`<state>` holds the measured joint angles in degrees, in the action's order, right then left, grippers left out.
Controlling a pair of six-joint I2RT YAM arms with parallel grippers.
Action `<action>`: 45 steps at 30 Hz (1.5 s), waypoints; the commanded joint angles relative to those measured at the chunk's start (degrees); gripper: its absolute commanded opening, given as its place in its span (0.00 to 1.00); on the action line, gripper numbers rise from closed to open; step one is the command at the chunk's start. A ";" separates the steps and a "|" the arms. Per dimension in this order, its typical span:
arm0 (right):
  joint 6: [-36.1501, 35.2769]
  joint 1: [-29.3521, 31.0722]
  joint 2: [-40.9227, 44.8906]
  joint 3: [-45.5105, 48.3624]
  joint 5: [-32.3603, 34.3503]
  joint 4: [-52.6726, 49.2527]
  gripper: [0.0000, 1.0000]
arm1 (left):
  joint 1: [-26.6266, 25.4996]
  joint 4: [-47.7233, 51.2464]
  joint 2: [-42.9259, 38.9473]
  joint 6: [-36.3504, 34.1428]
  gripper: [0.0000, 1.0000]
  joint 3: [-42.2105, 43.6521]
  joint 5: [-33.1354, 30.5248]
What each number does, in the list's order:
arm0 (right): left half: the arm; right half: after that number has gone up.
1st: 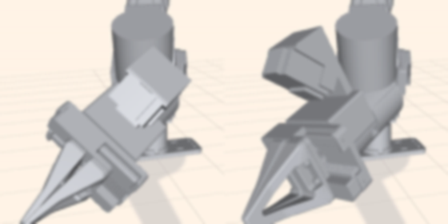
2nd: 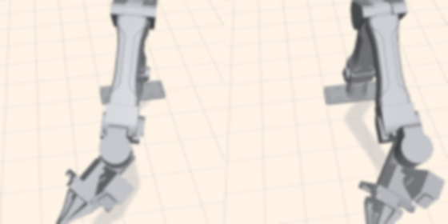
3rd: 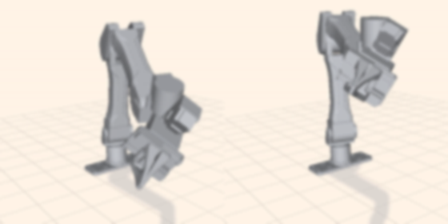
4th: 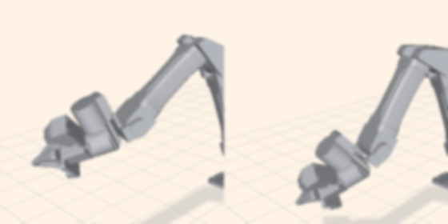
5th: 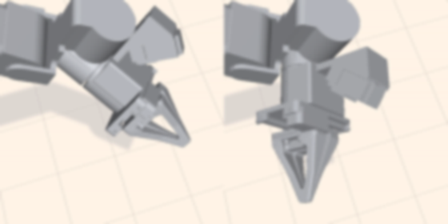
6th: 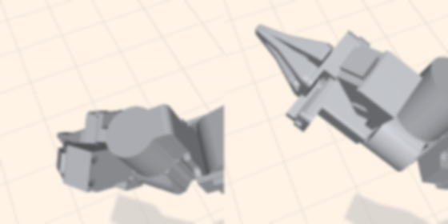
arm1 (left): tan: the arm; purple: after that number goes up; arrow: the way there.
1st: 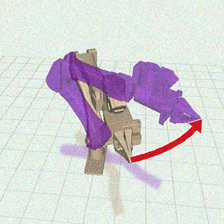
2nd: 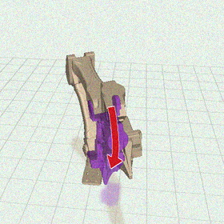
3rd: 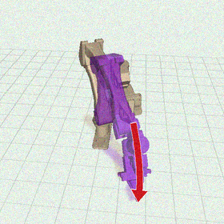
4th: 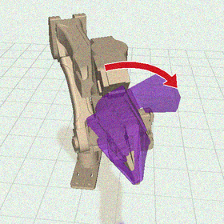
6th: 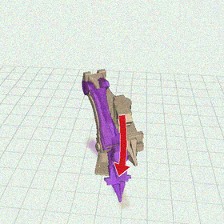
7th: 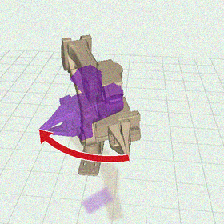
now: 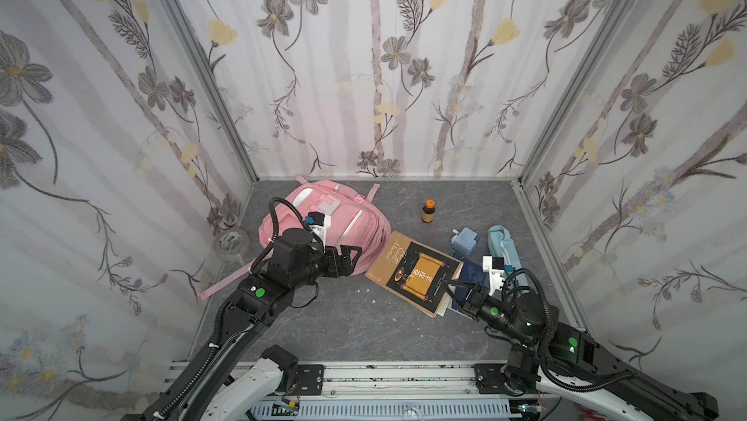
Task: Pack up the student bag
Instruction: 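Lift the brown book between both grippers and raise it upright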
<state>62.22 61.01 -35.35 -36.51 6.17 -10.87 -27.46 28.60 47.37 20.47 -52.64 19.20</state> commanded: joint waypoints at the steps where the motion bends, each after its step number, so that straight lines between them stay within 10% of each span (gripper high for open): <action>1: -17.71 -0.03 -3.32 -7.64 -7.07 0.00 0.00 | 1.45 0.05 -0.96 -8.13 0.98 -2.08 8.74; 9: -38.26 -0.02 -10.19 -20.79 -17.71 -8.33 0.00 | 2.58 0.05 -0.92 -16.59 1.00 -8.71 22.92; 22: -41.12 -0.13 -10.09 -24.05 -23.76 -12.28 0.00 | 2.58 -14.01 -3.02 -7.26 0.88 -4.00 40.83; 37: -38.69 -2.34 -10.61 -25.89 -19.79 -10.04 0.02 | 2.56 -24.22 -4.93 0.98 0.00 -0.56 43.14; 40: -39.04 -2.52 -10.32 -27.65 -13.56 -10.62 0.81 | 2.59 -22.18 -7.13 -1.43 0.00 -1.09 38.54; 42: -40.80 -2.57 -9.51 -28.89 -7.29 -11.70 0.99 | 2.68 -20.43 -9.12 -4.12 0.00 -1.86 35.73; 45: -45.76 -2.57 -8.01 -29.79 -3.05 -11.05 0.99 | 2.87 -18.83 -10.15 -5.44 0.00 -3.43 35.27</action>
<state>21.43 58.50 -43.97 -65.36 -5.04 -24.93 -24.60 10.13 37.87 17.76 -54.46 56.84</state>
